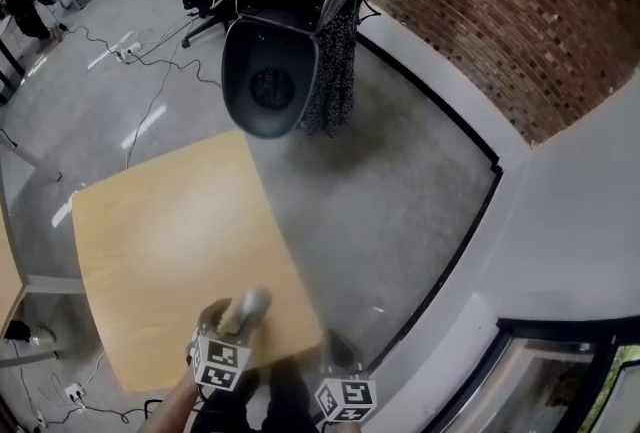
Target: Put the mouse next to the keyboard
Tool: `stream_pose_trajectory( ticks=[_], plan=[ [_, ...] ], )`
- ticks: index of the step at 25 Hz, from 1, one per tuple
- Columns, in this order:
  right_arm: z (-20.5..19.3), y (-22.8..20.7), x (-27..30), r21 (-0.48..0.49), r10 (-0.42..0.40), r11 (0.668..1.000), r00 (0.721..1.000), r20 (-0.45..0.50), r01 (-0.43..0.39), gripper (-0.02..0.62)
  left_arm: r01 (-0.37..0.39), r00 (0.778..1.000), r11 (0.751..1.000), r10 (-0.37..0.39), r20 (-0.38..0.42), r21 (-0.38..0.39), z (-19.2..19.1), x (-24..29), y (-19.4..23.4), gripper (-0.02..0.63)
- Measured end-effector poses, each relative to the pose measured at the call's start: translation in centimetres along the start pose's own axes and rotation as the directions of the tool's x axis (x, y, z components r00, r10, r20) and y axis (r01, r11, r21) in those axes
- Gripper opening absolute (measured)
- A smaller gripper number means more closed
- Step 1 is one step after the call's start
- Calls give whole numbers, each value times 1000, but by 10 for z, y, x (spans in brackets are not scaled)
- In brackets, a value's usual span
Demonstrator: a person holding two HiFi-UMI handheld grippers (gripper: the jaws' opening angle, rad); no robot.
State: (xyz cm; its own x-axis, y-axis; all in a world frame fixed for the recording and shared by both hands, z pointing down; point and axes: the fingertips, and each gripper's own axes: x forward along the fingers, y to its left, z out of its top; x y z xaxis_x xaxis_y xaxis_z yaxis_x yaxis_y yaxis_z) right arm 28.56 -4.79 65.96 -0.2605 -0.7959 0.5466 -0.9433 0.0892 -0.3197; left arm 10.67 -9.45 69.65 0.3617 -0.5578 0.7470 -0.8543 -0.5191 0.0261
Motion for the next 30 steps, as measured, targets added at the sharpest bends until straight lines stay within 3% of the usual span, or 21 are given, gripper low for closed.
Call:
stream_pose_trajectory(
  ticks=[5, 11, 30],
  plan=[
    [6, 24, 0, -32, 47, 998, 999, 4, -47, 14, -77, 989, 996, 81, 123, -41, 22, -37, 20, 119],
    [20, 55, -2, -75, 106, 992, 994, 28, -103, 14, -155, 970, 983, 170, 174, -98, 26, -78, 41, 40],
    [34, 167, 1, -228, 327, 922, 944, 32, -312, 14, -339, 888, 911, 392, 239, -237, -16, -177, 100, 2]
  ],
)
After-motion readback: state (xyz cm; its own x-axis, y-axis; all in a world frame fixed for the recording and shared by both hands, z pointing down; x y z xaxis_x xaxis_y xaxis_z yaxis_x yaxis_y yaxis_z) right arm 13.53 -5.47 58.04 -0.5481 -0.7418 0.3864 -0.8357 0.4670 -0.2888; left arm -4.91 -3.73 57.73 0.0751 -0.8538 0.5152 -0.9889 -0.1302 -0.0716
